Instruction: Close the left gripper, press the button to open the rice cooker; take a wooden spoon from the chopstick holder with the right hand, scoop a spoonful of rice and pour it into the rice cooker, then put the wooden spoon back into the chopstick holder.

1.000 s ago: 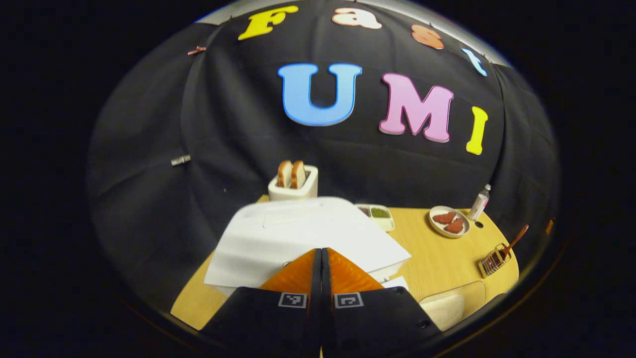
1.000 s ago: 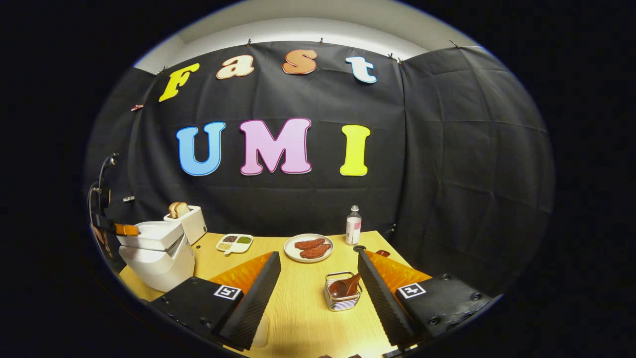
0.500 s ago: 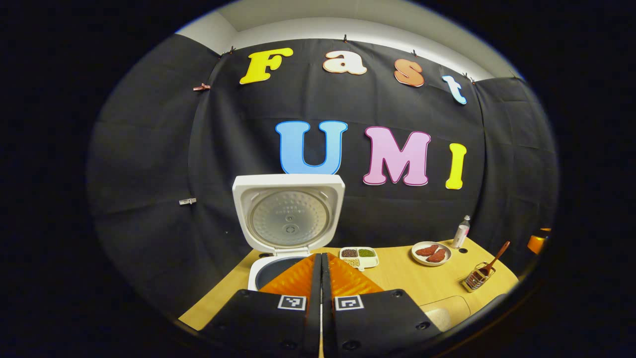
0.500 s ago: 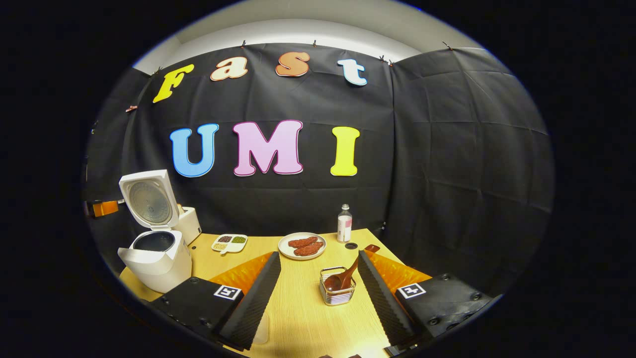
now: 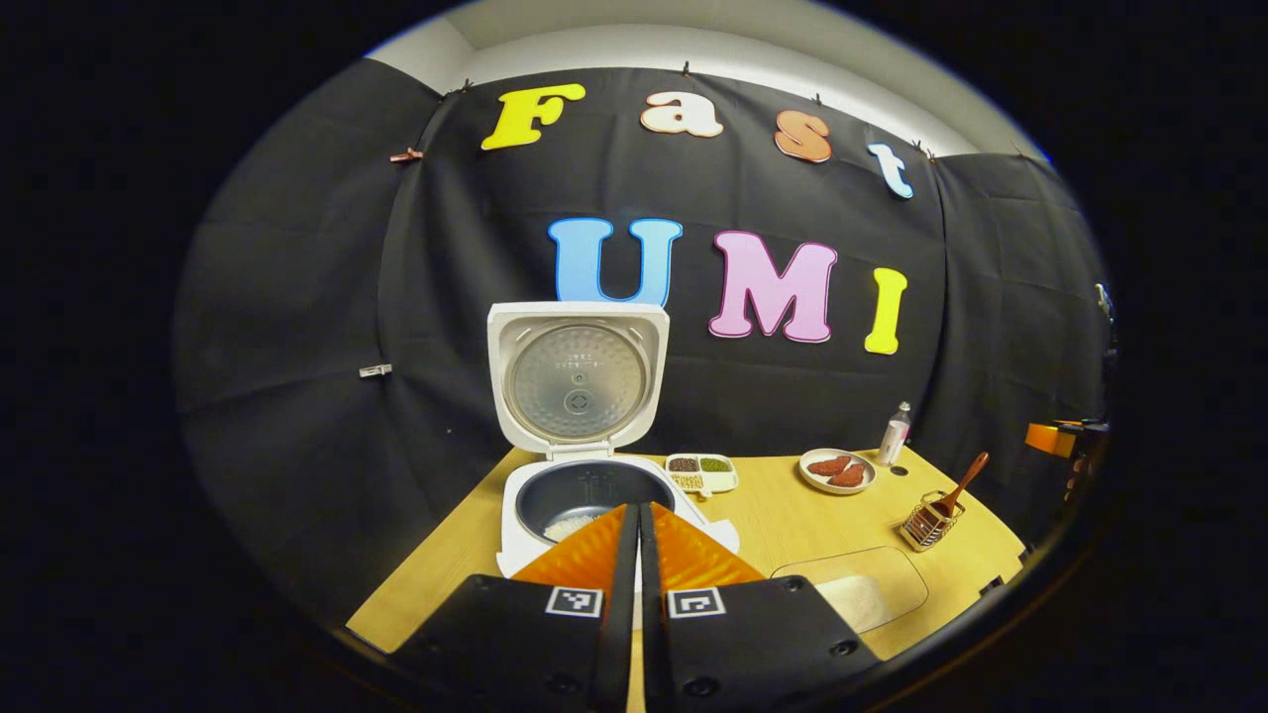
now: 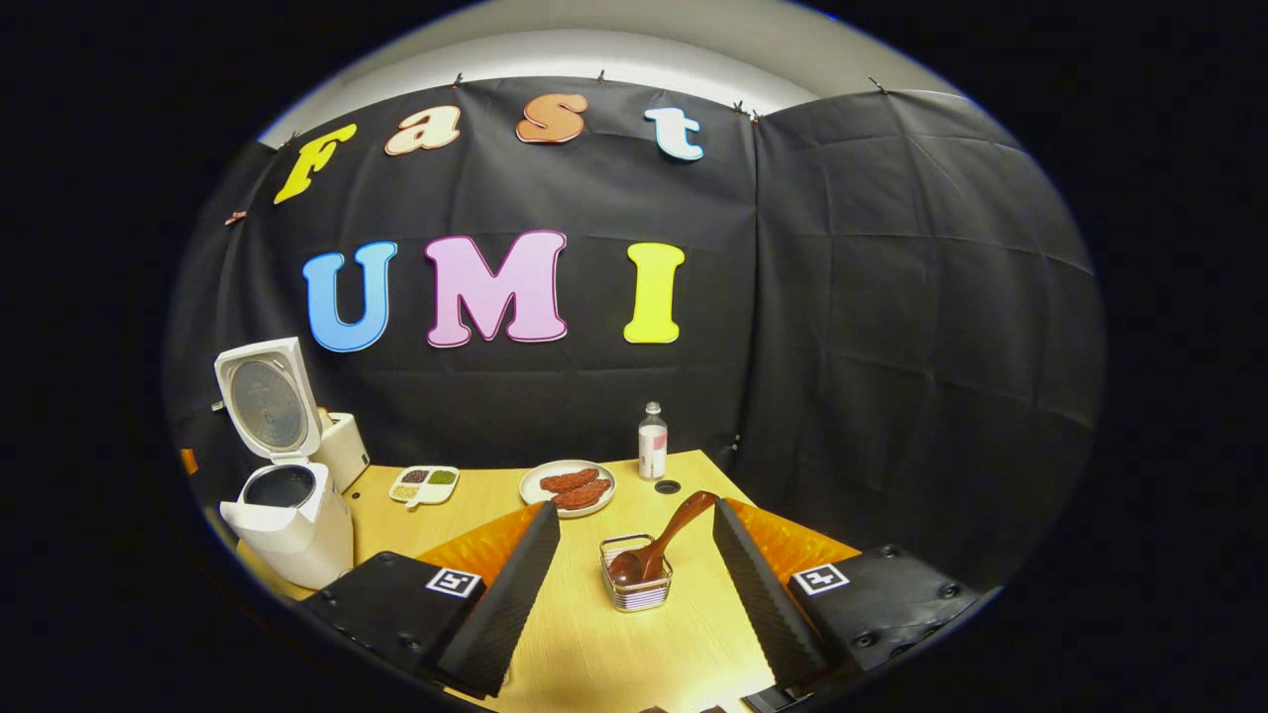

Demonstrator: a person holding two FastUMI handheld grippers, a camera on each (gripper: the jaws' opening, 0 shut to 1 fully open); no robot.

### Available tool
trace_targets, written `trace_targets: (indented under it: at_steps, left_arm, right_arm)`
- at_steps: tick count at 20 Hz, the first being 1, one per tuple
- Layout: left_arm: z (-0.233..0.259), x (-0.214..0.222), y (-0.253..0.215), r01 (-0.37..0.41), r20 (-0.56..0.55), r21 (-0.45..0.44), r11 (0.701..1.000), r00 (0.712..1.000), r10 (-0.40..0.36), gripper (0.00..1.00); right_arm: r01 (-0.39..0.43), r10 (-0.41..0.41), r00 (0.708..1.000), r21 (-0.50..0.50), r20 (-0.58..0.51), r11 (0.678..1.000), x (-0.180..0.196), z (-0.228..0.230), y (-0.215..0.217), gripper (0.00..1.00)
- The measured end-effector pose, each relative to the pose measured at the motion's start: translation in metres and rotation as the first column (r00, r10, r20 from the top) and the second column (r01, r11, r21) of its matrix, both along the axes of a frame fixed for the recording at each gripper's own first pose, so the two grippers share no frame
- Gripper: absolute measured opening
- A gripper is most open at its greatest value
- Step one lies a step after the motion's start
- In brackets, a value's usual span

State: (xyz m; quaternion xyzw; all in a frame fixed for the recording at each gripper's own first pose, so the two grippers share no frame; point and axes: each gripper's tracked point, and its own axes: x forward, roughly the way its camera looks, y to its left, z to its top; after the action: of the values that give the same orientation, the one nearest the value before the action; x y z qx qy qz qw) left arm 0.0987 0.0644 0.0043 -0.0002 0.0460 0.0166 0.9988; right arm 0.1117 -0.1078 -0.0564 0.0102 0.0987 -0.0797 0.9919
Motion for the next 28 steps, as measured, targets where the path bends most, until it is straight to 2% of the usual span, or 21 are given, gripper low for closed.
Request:
trace_targets:
  at_steps: [3,5,6,7,8,10,18,22,24,25,26,27,28]
  left_arm:
    - [0.006,-0.003,-0.016,-0.004,0.029,-0.016,1.000,1.000,0.005,0.17]
    - [0.009,-0.001,-0.032,0.004,0.044,-0.018,1.000,0.999,-0.004,0.34]
    - [0.009,0.000,-0.043,0.012,0.046,-0.016,1.000,0.999,-0.012,0.53]
    - [0.010,0.002,-0.051,0.011,0.047,-0.008,1.000,0.999,-0.011,0.64]
    - [0.011,0.003,-0.057,0.000,0.047,0.006,1.000,0.999,0.000,0.82]
    - [0.008,0.006,-0.072,-0.012,0.031,0.026,1.000,0.999,0.011,0.95]
    - [-0.010,0.008,-0.116,-0.068,-0.062,0.050,0.996,0.996,0.071,0.96]
    - [-0.025,0.004,-0.130,-0.101,-0.114,0.054,0.993,0.988,0.106,0.96]
    - [-0.031,-0.001,-0.137,-0.113,-0.133,0.056,0.992,0.984,0.119,0.96]
    - [-0.033,-0.003,-0.140,-0.118,-0.139,0.061,0.991,0.982,0.126,0.96]
    - [-0.036,-0.006,-0.142,-0.123,-0.145,0.069,0.990,0.981,0.132,0.96]
    - [-0.039,-0.009,-0.146,-0.123,-0.154,0.075,0.990,0.979,0.133,0.96]
    - [-0.042,-0.013,-0.149,-0.125,-0.159,0.081,0.989,0.978,0.137,0.96]
  right_arm:
    - [0.007,-0.004,0.999,0.049,-0.046,0.999,0.020,-0.022,-0.012,0.98]
    - [0.007,-0.001,0.996,0.067,-0.090,0.998,0.034,-0.041,-0.022,0.98]
    - [0.007,0.002,0.994,0.079,-0.111,0.997,0.041,-0.050,-0.027,0.98]
    - [0.010,0.002,0.992,0.091,-0.129,0.996,0.048,-0.059,-0.034,0.98]
    - [0.016,0.000,0.989,0.103,-0.146,0.995,0.055,-0.067,-0.041,0.98]
    - [0.022,0.004,0.983,0.137,-0.184,0.990,0.071,-0.085,-0.050,0.97]
    - [0.037,0.053,0.946,0.267,-0.320,0.963,0.132,-0.160,-0.065,0.99]
    - [0.039,0.084,0.930,0.323,-0.357,0.946,0.161,-0.189,-0.063,0.96]
    - [0.046,0.093,0.924,0.349,-0.371,0.936,0.167,-0.198,-0.062,0.89]
    - [0.050,0.098,0.920,0.361,-0.379,0.931,0.170,-0.204,-0.061,0.71]
    - [0.056,0.100,0.916,0.370,-0.388,0.927,0.172,-0.209,-0.061,0.71]
    - [0.055,0.106,0.914,0.379,-0.393,0.924,0.173,-0.209,-0.059,0.48]
    - [0.051,0.115,0.915,0.392,-0.386,0.918,0.175,-0.208,-0.055,0.51]
